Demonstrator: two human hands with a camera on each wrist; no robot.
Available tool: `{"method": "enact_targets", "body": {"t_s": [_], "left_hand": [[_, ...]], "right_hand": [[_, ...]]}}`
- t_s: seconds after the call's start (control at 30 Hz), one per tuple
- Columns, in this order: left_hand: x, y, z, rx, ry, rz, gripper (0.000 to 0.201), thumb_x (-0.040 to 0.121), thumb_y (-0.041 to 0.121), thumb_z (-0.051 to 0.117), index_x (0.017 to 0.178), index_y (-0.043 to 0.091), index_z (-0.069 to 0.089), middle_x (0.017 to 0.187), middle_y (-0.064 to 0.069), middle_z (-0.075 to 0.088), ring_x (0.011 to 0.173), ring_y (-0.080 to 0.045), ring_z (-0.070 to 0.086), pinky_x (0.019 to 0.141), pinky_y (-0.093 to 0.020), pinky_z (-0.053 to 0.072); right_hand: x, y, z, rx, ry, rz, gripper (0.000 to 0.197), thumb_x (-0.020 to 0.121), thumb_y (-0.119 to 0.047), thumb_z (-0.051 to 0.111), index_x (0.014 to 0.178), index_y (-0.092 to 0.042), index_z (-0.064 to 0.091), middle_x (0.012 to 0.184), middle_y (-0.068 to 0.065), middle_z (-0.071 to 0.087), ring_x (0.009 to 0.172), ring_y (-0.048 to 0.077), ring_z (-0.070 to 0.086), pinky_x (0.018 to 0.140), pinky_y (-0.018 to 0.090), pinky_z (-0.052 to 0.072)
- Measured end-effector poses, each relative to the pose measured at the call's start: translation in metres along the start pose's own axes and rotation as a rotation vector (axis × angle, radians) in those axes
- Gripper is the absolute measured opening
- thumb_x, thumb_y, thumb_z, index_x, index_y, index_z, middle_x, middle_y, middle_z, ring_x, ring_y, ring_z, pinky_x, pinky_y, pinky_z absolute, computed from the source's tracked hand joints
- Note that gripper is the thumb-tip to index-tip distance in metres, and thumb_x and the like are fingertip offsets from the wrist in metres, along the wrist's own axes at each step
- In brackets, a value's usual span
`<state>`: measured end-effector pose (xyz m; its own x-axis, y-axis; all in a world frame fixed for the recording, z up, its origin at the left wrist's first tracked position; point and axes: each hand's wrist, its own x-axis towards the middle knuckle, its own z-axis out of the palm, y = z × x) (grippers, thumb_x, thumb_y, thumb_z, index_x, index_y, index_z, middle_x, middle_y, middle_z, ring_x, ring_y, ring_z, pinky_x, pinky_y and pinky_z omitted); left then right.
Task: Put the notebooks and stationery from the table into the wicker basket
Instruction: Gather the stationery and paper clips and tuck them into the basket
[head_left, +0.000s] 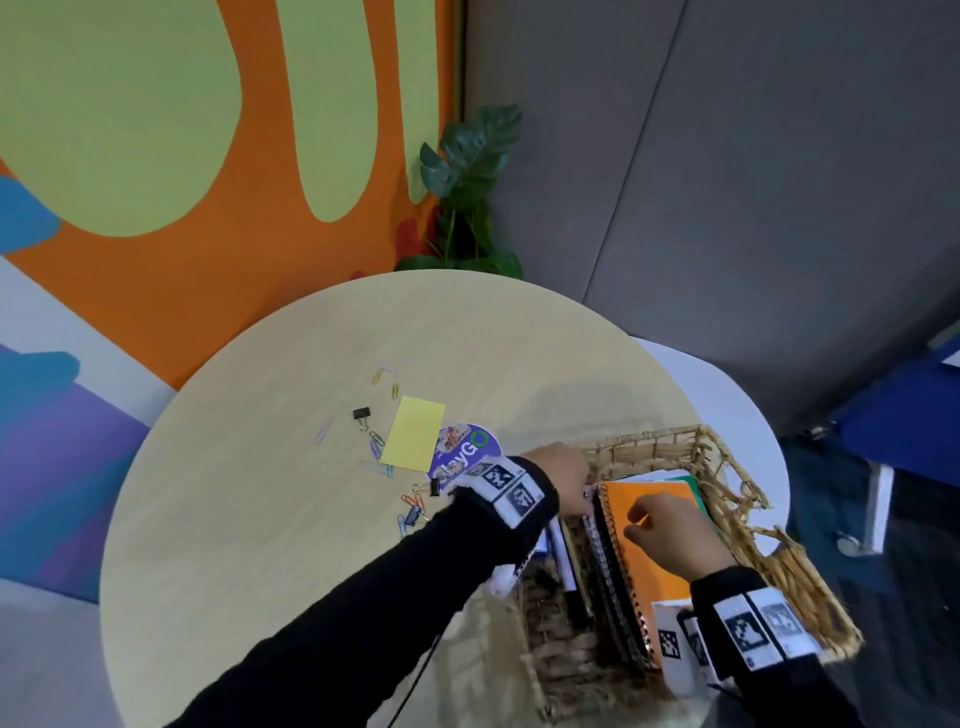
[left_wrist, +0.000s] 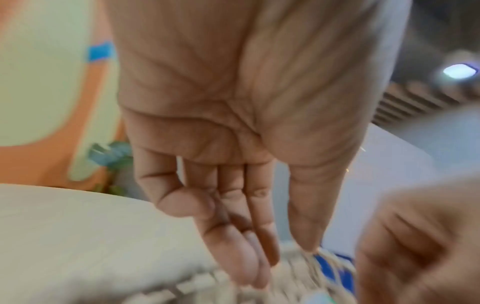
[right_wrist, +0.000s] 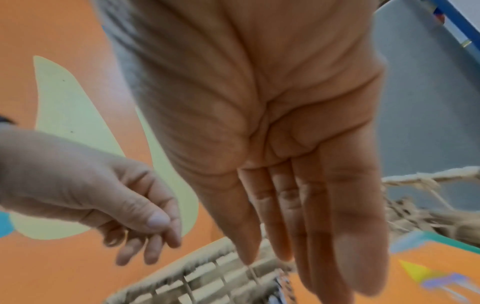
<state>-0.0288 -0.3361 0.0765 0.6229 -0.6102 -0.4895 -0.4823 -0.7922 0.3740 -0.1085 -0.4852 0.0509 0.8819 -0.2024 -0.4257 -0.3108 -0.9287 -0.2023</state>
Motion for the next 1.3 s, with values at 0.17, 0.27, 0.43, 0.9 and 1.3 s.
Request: {"method": "enact_targets", "body": {"t_s": [0.17, 0.27, 0.43, 0.9, 1.3], "left_hand": [[-0.046, -0.107, -0.018, -0.343, 0.4, -0.15, 0.022, 0.085, 0.025, 0.057, 0.097, 0.012, 0.071, 0.104, -0.005, 0.073, 0.099, -0.022, 0.065, 0.085, -0.028, 0.048], [-0.063, -0.177, 0.003, -0.426, 0.501, -0.31, 0.02, 0.086, 0.021, 0.059, 0.1, 0.013, 0.07, 0.105, -0.003, 0.071, 0.095, -0.018, 0.063, 0.085, -0.025, 0.045], [-0.081, -0.248, 0.039, -0.495, 0.514, -0.511, 0.019, 0.082, 0.015, 0.061, 0.099, 0.011, 0.068, 0.103, -0.007, 0.072, 0.098, -0.024, 0.065, 0.089, -0.028, 0.047], [-0.051, -0.305, 0.034, -0.506, 0.565, -0.505, 0.027, 0.084, 0.009, 0.056, 0.11, 0.008, 0.063, 0.109, -0.01, 0.069, 0.101, -0.029, 0.064, 0.09, -0.032, 0.048], [0.026, -0.308, -0.017, -0.336, 0.385, -0.604, 0.042, 0.084, 0.031, 0.061, 0.113, 0.001, 0.056, 0.122, -0.02, 0.058, 0.106, -0.036, 0.061, 0.084, -0.034, 0.05]], "right_hand": [[-0.001, -0.061, -0.029, 0.186, 0.139, -0.212, 0.015, 0.088, -0.02, 0.061, 0.094, -0.009, 0.069, 0.094, 0.007, 0.073, 0.091, 0.023, 0.065, 0.079, 0.036, 0.05], [0.01, -0.127, -0.034, 0.307, 0.166, -0.362, 0.01, 0.083, -0.016, 0.061, 0.085, -0.011, 0.07, 0.086, 0.006, 0.074, 0.081, 0.02, 0.066, 0.073, 0.03, 0.048], [0.051, -0.219, 0.009, 0.185, -0.01, -0.382, 0.017, 0.082, -0.002, 0.049, 0.086, -0.006, 0.065, 0.102, 0.015, 0.07, 0.098, 0.031, 0.062, 0.071, 0.031, 0.044], [0.101, -0.267, 0.093, -0.29, -0.238, -0.143, 0.039, 0.093, -0.018, 0.049, 0.129, -0.003, 0.05, 0.133, 0.015, 0.046, 0.123, 0.033, 0.052, 0.1, 0.042, 0.043], [0.071, -0.253, 0.031, -0.185, -0.04, -0.232, 0.026, 0.083, -0.001, 0.052, 0.067, -0.014, 0.036, 0.092, 0.014, 0.057, 0.099, 0.033, 0.062, 0.066, 0.029, 0.037]]}}
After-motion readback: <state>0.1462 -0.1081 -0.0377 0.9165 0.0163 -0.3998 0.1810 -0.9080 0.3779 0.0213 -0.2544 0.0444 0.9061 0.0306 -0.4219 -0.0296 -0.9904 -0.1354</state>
